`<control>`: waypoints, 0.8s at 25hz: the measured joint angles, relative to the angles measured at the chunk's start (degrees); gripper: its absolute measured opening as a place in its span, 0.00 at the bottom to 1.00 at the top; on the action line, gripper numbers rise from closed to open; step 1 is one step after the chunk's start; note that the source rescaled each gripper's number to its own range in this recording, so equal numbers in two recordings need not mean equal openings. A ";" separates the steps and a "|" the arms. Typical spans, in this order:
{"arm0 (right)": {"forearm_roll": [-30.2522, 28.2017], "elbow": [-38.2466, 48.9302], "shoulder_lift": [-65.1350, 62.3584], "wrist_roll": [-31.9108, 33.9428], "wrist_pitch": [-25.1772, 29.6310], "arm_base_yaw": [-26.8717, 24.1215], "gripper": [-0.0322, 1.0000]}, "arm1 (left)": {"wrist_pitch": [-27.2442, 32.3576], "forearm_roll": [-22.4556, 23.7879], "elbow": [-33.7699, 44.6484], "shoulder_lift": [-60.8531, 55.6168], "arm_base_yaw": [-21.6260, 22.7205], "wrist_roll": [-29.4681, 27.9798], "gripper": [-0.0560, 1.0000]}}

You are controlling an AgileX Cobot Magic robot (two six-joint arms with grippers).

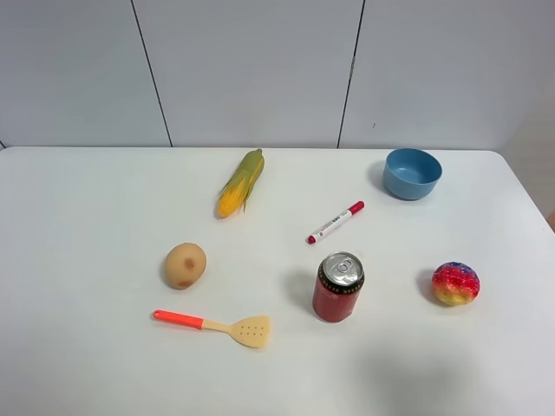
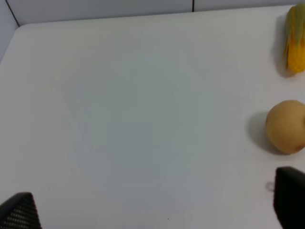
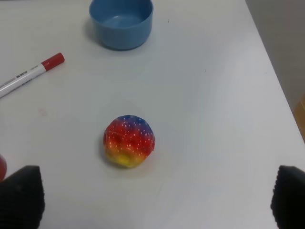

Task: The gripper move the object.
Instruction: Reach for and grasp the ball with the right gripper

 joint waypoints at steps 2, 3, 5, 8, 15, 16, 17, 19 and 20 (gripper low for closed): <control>0.00 0.00 0.00 0.00 0.00 0.00 0.96 | 0.00 0.00 0.00 0.00 0.00 0.00 1.00; 0.00 0.00 0.00 0.00 0.00 0.00 0.96 | 0.00 0.00 0.00 0.00 0.00 0.00 1.00; 0.00 0.00 0.00 0.00 0.00 0.00 0.96 | 0.00 0.00 0.00 0.00 0.00 0.00 1.00; 0.00 0.00 0.00 0.00 0.00 0.00 0.96 | 0.00 0.00 0.00 0.00 0.00 0.00 1.00; 0.00 0.00 0.00 0.00 0.00 0.00 0.96 | 0.00 0.00 0.00 0.00 0.00 0.00 1.00; 0.00 0.00 0.00 0.00 0.00 0.00 0.96 | 0.00 0.00 0.00 0.00 0.00 0.00 1.00; 0.00 0.00 0.00 0.00 0.00 0.00 0.96 | 0.00 0.00 0.00 0.00 0.00 0.00 1.00; 0.00 0.00 0.00 0.00 0.00 0.00 0.96 | 0.00 0.00 0.00 0.00 0.00 0.00 1.00; 0.00 0.00 0.00 0.00 0.00 0.00 0.96 | 0.00 0.00 0.00 0.00 0.00 0.00 1.00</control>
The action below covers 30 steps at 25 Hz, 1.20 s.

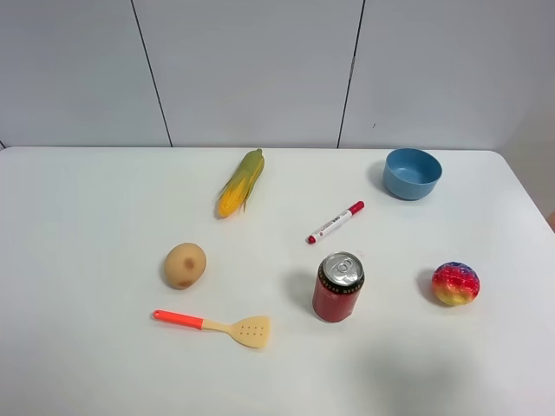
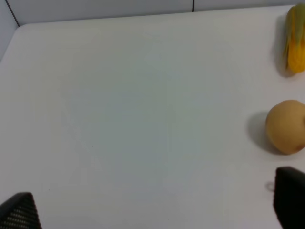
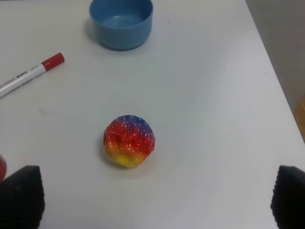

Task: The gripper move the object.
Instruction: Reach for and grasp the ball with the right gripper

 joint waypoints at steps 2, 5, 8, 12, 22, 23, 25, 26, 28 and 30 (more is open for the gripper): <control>-0.14 0.00 0.00 0.00 0.00 0.00 0.96 | 0.00 0.00 0.00 0.00 0.00 0.00 1.00; -1.04 0.00 0.00 0.00 0.00 0.00 0.96 | 0.00 0.00 0.00 0.00 0.00 0.00 1.00; -1.10 0.00 0.00 0.20 0.00 0.00 0.96 | 0.00 0.00 0.00 0.00 0.00 0.00 1.00; -1.10 0.00 2.26 1.00 0.06 0.00 0.96 | 0.00 0.00 0.00 0.00 0.00 0.00 1.00; -1.04 -0.36 19.66 1.38 -0.01 0.00 0.96 | 0.00 0.00 0.00 0.00 0.00 0.00 1.00; -1.04 -1.11 21.09 1.38 -0.06 0.00 0.96 | 0.00 0.00 0.00 0.00 0.00 0.00 1.00; -1.04 -3.64 23.54 1.38 -0.12 0.00 0.96 | 0.00 0.00 0.00 0.00 0.00 0.00 1.00; -1.04 -4.86 24.92 1.38 -0.17 0.00 0.96 | 0.00 0.00 0.00 0.00 0.00 0.00 1.00; -1.04 -7.75 27.80 1.38 -0.17 0.00 0.96 | 0.00 0.00 0.00 0.00 0.00 0.00 1.00; -1.04 -10.26 30.67 1.38 -0.11 0.00 0.96 | 0.00 0.00 0.00 0.00 0.00 0.00 1.00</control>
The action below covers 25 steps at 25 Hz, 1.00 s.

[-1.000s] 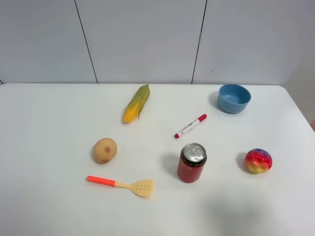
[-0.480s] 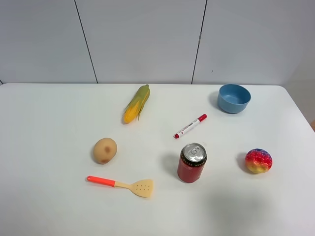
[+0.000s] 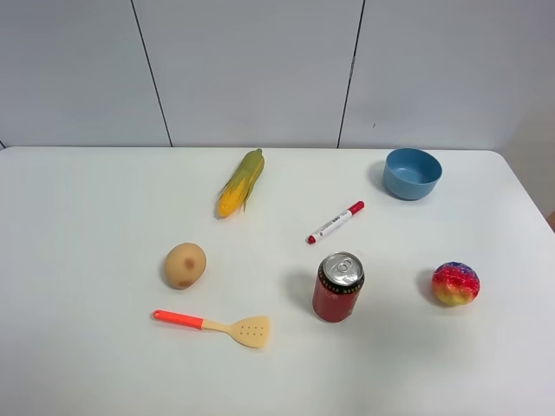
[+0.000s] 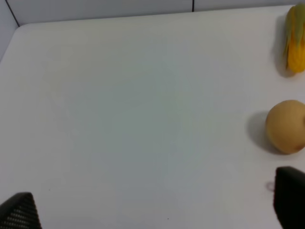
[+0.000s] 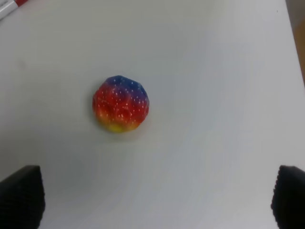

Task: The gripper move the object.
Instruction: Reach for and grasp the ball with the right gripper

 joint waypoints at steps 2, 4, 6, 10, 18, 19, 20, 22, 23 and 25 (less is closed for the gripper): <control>0.00 -2.40 3.00 0.00 0.07 0.00 0.96 | 0.00 0.00 0.00 0.00 0.00 0.00 1.00; -0.04 -4.26 6.50 0.00 0.11 0.00 0.96 | 0.00 0.00 0.00 0.00 0.00 0.00 1.00; -0.06 -5.77 9.80 0.00 0.11 0.00 0.96 | 0.00 0.00 0.00 0.00 0.00 0.00 1.00; -0.17 -7.17 17.04 0.74 0.14 0.00 0.96 | 0.00 0.00 0.00 0.00 0.00 0.00 1.00; -0.09 -7.48 29.93 1.72 -0.96 0.00 0.96 | 0.00 0.00 0.00 0.00 0.00 0.00 1.00; -0.04 -7.48 31.23 1.72 -1.70 0.00 0.96 | 0.00 0.00 0.00 0.00 0.00 0.00 1.00; 0.03 -7.48 32.30 1.72 -2.46 0.00 0.96 | 0.00 0.00 0.00 0.00 0.00 0.00 1.00; 0.18 -7.48 34.61 1.72 -3.79 0.00 0.96 | 0.00 0.00 0.00 0.00 0.00 0.00 1.00; 0.40 -7.48 35.68 1.73 -4.54 0.00 0.96 | 0.00 0.00 0.00 0.00 0.00 0.00 1.00; 0.86 -7.48 37.55 1.91 -5.83 0.00 0.96 | 0.00 0.00 0.00 0.00 0.00 0.00 1.00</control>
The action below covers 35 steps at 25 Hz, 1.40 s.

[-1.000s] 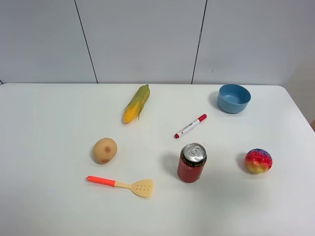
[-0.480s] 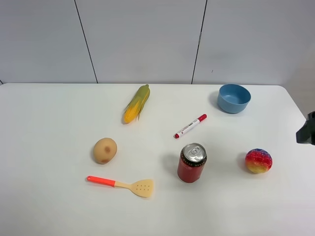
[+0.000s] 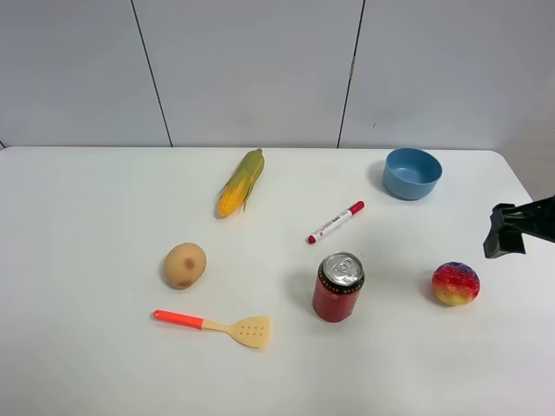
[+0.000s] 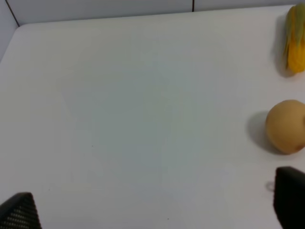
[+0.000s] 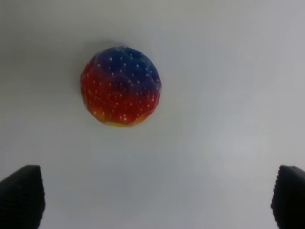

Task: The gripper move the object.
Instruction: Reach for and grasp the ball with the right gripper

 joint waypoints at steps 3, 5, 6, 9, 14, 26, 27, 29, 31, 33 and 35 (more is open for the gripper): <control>0.62 0.00 2.76 0.02 -1.98 0.00 0.96 | 0.00 0.00 0.00 0.00 0.00 0.00 1.00; 0.62 0.00 4.51 0.02 -3.32 0.00 0.96 | 0.00 0.00 0.00 0.00 0.00 0.00 1.00; 0.62 0.00 5.28 0.02 -3.73 0.00 0.96 | 0.00 0.00 0.00 0.00 0.00 0.00 1.00; 0.62 0.00 8.13 0.02 -4.56 0.00 0.99 | 0.00 0.00 0.00 0.00 0.00 0.00 1.00; 0.62 -0.01 12.48 0.02 -4.87 0.00 1.00 | 0.00 0.00 0.00 0.00 0.00 0.00 1.00; 5.81 -0.06 20.95 -2.53 -11.90 0.05 1.00 | -0.05 0.00 0.00 0.00 0.00 0.00 1.00; 6.22 -0.06 22.06 -2.80 -12.63 0.23 1.00 | -0.05 0.00 0.00 0.00 0.00 0.00 1.00; 6.50 -0.06 24.11 -2.92 -13.85 1.07 1.00 | -0.05 0.00 0.00 0.00 0.00 0.00 1.00; 6.55 -0.06 26.05 -2.92 -14.73 2.09 1.00 | -0.05 0.00 0.00 0.00 0.00 0.00 1.00; 6.69 -0.06 28.10 -2.92 -15.58 2.64 1.00 | -0.05 0.00 0.00 0.00 0.00 0.00 1.00; 6.61 -0.06 29.80 -2.86 -15.64 2.64 1.00 | -0.05 0.00 0.00 0.00 0.00 0.00 1.00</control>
